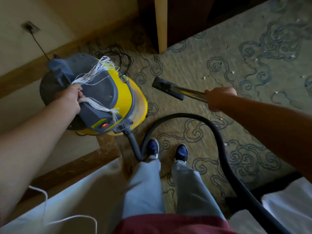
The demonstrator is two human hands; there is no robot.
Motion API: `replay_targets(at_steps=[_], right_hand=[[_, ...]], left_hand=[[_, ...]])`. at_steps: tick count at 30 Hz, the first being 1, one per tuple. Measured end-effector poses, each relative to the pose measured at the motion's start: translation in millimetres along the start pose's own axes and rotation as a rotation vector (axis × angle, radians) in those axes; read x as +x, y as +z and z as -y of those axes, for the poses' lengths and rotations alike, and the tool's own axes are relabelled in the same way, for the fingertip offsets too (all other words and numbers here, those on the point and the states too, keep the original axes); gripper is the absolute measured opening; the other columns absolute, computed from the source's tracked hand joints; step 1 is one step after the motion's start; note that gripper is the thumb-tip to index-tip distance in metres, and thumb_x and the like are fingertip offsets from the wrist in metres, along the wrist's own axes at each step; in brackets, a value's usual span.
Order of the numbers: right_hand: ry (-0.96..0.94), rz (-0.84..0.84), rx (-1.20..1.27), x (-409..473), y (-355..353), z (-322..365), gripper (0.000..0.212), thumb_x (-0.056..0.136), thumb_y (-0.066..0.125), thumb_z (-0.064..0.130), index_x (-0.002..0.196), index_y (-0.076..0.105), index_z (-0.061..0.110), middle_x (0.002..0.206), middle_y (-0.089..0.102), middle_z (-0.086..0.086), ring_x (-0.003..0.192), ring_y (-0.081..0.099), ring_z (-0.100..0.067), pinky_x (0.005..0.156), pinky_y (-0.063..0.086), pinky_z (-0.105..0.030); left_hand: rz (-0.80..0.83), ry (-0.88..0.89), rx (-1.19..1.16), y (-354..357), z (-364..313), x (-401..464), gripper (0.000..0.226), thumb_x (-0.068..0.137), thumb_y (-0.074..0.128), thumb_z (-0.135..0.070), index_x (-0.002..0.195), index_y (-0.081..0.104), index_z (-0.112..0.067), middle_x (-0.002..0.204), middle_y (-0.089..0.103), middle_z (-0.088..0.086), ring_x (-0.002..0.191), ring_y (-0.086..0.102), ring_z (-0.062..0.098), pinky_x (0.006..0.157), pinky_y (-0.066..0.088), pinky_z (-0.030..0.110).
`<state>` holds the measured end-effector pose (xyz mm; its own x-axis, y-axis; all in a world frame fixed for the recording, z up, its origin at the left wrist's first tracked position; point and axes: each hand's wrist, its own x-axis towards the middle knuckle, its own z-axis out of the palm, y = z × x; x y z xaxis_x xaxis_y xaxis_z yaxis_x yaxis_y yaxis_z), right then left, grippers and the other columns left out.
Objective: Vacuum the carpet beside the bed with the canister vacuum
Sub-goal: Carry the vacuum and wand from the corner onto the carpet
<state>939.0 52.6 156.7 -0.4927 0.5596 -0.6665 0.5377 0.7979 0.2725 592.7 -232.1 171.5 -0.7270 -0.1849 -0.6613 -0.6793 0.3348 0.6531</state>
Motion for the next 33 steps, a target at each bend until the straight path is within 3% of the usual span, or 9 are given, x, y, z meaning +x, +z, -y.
replay_targets(at_steps=[3,7,13,16,20,23,25,31,33], right_hand=[[0.001,0.004,0.092,23.1,17.0,17.4,0.048,0.087,0.054,0.018,0.134,0.044,0.023,0.106,0.063,-0.005,0.095,0.062,-0.028,0.063,0.043,-0.034],[0.043,0.012,0.150,50.0,31.2,37.0,0.054,0.091,0.054,0.018,0.142,0.036,0.023,0.084,0.056,-0.005,0.069,0.053,-0.024,0.054,0.041,-0.032],[0.080,0.050,0.224,88.2,37.8,48.5,0.058,0.085,0.060,0.015,0.138,0.039,0.025,0.071,0.045,-0.003,0.073,0.055,-0.029,0.051,0.040,-0.032],[0.097,0.088,0.280,96.9,37.8,52.3,0.063,0.080,0.060,0.012,0.138,0.040,0.026,0.080,0.051,-0.008,0.083,0.061,-0.033,0.048,0.035,-0.028],[0.139,0.151,0.330,103.0,40.8,58.2,0.064,0.079,0.060,0.013,0.138,0.042,0.026,0.076,0.048,-0.006,0.069,0.054,-0.028,0.046,0.037,-0.026],[0.117,0.200,0.352,105.3,29.8,66.2,0.066,0.075,0.063,0.010,0.137,0.044,0.022,0.092,0.060,-0.012,0.084,0.062,-0.033,0.056,0.045,-0.032],[0.116,0.223,0.352,109.6,23.6,71.9,0.070,0.073,0.066,0.007,0.138,0.044,0.021,0.106,0.063,-0.014,0.096,0.063,-0.035,0.061,0.047,-0.035],[0.106,0.236,0.411,113.7,16.7,84.1,0.060,0.082,0.059,0.007,0.138,0.042,0.021,0.091,0.060,-0.010,0.086,0.064,-0.032,0.066,0.056,-0.037],[0.104,0.209,0.420,111.1,19.3,87.3,0.056,0.086,0.056,0.009,0.139,0.041,0.021,0.092,0.061,-0.011,0.085,0.064,-0.030,0.067,0.057,-0.038]], left_hand=[[0.034,-0.025,0.037,19.9,0.2,30.4,0.037,0.097,0.053,-0.009,0.065,0.034,-0.018,0.029,0.035,-0.013,0.028,0.036,0.002,0.037,0.033,0.010],[0.077,-0.046,0.118,46.8,2.3,79.0,0.038,0.097,0.056,-0.014,0.065,0.034,-0.018,0.030,0.037,-0.012,0.026,0.037,0.002,0.034,0.029,0.009],[0.148,-0.121,0.277,103.1,26.3,131.4,0.036,0.097,0.057,-0.018,0.065,0.041,-0.016,0.030,0.041,-0.009,0.026,0.040,0.003,0.038,0.039,0.012],[0.162,-0.163,0.303,125.3,39.2,145.2,0.035,0.099,0.055,-0.017,0.066,0.042,-0.015,0.046,0.045,-0.004,0.042,0.042,0.006,0.041,0.042,0.012],[0.195,-0.214,0.256,137.7,56.3,151.8,0.033,0.101,0.052,-0.015,0.069,0.042,-0.015,0.048,0.043,-0.003,0.048,0.038,0.007,0.040,0.040,0.013],[0.179,-0.242,0.223,136.0,62.6,147.0,0.032,0.102,0.054,-0.018,0.072,0.044,-0.015,0.040,0.045,-0.005,0.040,0.043,0.007,0.042,0.043,0.015],[0.139,-0.223,0.225,140.8,63.2,144.9,0.030,0.101,0.056,-0.020,0.074,0.047,-0.014,0.053,0.047,-0.001,0.048,0.043,0.009,0.042,0.044,0.016],[0.019,-0.100,0.295,140.2,70.6,144.1,0.027,0.093,0.065,-0.015,0.070,0.052,-0.011,0.062,0.052,0.002,0.036,0.050,0.006,0.039,0.046,0.018],[0.015,-0.078,0.382,137.4,71.6,143.7,0.023,0.090,0.067,-0.021,0.071,0.056,-0.013,0.064,0.057,0.000,0.043,0.057,0.008,0.043,0.047,0.019]])
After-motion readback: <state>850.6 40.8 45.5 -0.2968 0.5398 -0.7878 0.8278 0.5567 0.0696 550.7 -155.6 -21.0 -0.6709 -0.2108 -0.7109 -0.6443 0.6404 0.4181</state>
